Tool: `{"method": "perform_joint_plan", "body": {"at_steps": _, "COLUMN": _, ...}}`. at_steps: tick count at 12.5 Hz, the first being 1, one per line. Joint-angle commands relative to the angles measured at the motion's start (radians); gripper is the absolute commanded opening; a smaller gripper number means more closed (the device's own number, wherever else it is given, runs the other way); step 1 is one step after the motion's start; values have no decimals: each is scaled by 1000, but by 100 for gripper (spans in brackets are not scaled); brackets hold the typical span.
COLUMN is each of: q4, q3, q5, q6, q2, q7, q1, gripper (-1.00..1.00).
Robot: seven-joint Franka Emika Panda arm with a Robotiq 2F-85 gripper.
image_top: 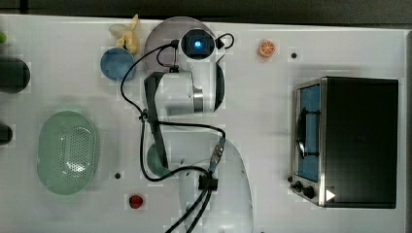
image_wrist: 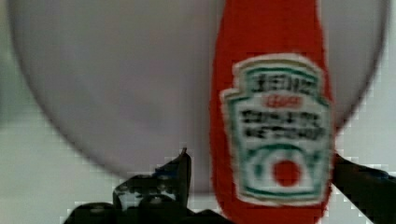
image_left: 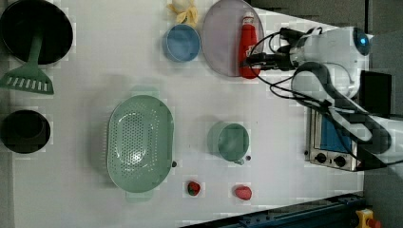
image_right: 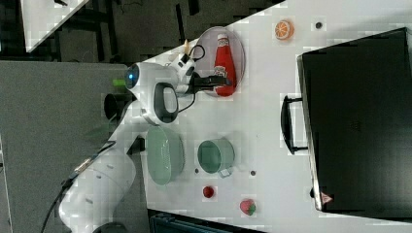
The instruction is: Pick ketchup from plate and place it on table.
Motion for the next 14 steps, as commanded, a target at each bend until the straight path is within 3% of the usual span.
{"method": "perform_joint_plan", "body": {"at_steps": 1, "q4": 34, "q3": 1, "q5": -11, "q6": 47, "q2": 12, "q7": -40, "q1": -1, "gripper": 100}}
{"method": "perform_joint_plan", "body": {"at_steps": 7, "q4": 63, "q3": 0, "q5": -11, "q6": 99, "q2": 65, "q7": -40, "q1": 6, "gripper": 100}}
{"method": "perform_joint_plan", "body": {"at_steps": 8, "q4": 62, "q3": -1, "q5": -11, "q6": 99, "q2": 69, "q7": -40, "q1": 6, "gripper": 93}}
{"method": "perform_joint_plan", "body": {"at_steps": 11, "q4": 68, "q3": 0, "q5": -11, "q6": 101, "q2": 67, "q7": -40, "q1": 5, "gripper": 27}}
{"method": "perform_joint_plan", "body": {"at_steps": 14, "q4": 73, "q3": 0, "q5": -11, "q6": 99, "q2": 50, "q7": -34, "q1": 2, "gripper": 26}}
